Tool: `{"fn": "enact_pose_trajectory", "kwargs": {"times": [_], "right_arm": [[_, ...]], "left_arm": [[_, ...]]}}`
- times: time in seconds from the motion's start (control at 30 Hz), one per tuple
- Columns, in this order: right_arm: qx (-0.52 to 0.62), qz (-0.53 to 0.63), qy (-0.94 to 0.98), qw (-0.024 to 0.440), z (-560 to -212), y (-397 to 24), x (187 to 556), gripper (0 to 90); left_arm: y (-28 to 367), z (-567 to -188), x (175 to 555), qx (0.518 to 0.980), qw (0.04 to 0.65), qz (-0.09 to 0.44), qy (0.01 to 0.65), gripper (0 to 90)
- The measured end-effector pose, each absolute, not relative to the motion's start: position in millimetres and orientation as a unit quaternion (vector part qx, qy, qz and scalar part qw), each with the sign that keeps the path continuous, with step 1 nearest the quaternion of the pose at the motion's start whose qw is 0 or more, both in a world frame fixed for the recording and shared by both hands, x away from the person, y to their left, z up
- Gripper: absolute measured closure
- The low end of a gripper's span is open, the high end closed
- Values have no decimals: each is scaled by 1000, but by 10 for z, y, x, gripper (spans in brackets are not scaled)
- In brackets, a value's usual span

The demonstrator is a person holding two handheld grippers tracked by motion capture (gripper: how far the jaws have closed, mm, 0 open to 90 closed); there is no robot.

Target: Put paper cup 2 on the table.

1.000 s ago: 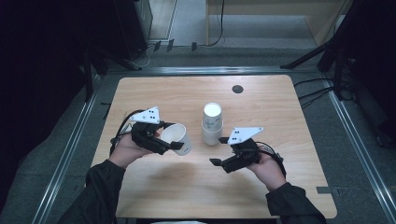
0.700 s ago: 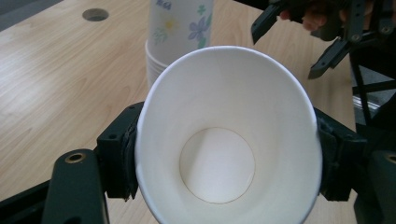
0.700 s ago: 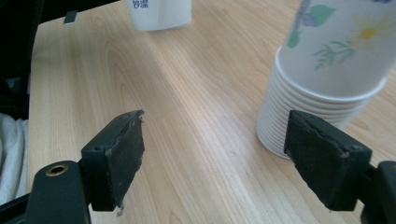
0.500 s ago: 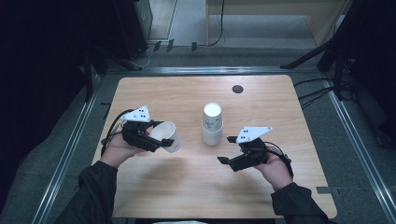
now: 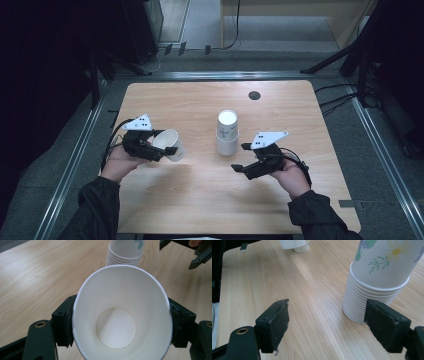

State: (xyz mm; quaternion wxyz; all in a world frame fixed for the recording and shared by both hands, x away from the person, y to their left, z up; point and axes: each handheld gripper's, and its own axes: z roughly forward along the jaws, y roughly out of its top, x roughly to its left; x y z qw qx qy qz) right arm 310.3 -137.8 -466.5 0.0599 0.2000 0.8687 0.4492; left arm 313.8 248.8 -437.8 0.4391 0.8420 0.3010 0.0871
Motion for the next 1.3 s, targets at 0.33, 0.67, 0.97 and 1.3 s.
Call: {"fn": "enact_pose_trajectory", "kwargs": {"times": [0.33,0.67,0.97,1.3], "right_arm": [[195,445,872,57,-4679,-1353,3106,201],[194,441,875,54,-4692,-1337,3104,201],[192,440,875,55,-4698,-1330,3106,201],[190,435,878,51,-4709,-1307,3100,201]], "left_arm": [[2535,-4470,3223,837,425,101,330,246],[2584,-4563,3172,850,409,102,315,246],[2581,-4691,3058,866,392,101,293,246],[2550,-4819,3093,884,357,99,287,240]]}}
